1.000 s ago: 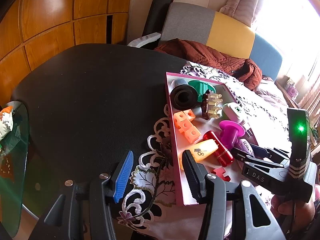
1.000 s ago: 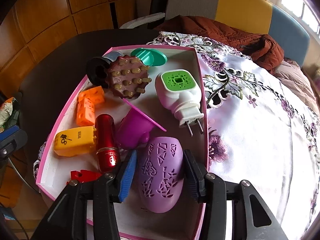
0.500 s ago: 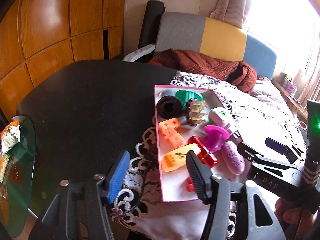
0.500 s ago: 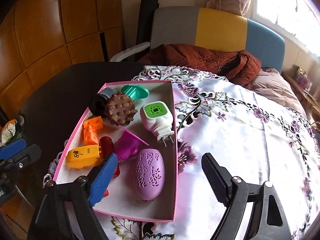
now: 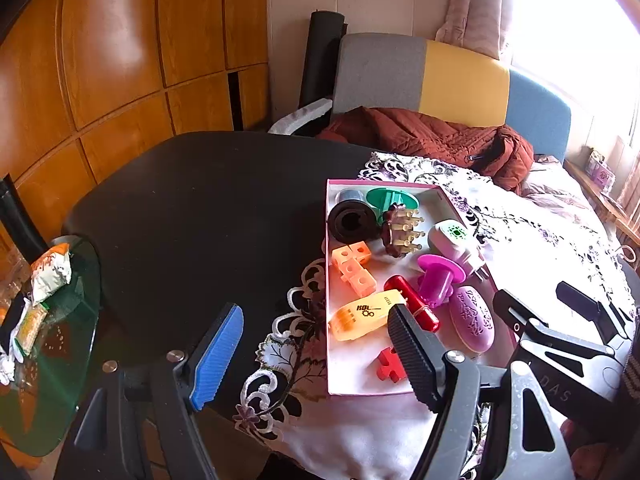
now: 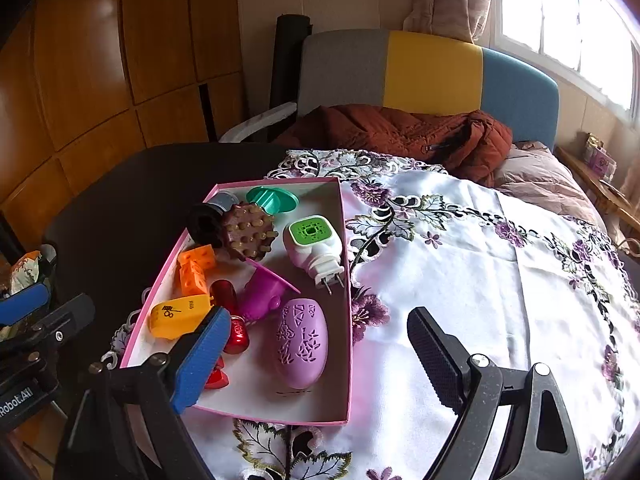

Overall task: Organize rigid objects
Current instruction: 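Withdraw both tools from the tray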

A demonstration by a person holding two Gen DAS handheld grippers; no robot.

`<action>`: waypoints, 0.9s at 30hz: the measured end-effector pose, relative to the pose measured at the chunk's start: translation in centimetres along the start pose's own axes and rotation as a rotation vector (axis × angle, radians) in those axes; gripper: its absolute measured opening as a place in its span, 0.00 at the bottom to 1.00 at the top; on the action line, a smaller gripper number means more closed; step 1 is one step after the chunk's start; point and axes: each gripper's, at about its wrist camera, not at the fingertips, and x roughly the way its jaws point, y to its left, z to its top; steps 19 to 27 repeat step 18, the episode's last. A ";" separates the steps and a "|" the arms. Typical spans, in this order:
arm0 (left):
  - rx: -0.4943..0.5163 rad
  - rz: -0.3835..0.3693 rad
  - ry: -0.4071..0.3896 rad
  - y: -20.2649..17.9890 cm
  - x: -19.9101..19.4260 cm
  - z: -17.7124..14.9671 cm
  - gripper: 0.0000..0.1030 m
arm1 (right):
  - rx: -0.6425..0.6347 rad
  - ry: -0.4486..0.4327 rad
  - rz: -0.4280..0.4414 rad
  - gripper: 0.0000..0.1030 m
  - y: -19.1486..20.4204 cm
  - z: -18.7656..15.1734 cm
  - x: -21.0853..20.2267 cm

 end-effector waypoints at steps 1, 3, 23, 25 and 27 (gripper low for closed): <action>0.000 0.001 -0.004 0.0 -0.1 0.0 0.71 | -0.002 -0.002 0.000 0.88 0.1 0.0 -0.1; -0.004 -0.005 -0.007 0.0 -0.2 0.0 0.70 | -0.006 -0.004 0.001 0.88 0.2 0.0 -0.2; 0.024 -0.009 -0.053 -0.3 -0.7 0.3 0.57 | -0.010 -0.004 0.001 0.88 0.2 0.1 -0.2; 0.024 -0.009 -0.053 -0.3 -0.7 0.3 0.57 | -0.010 -0.004 0.001 0.88 0.2 0.1 -0.2; 0.024 -0.009 -0.053 -0.3 -0.7 0.3 0.57 | -0.010 -0.004 0.001 0.88 0.2 0.1 -0.2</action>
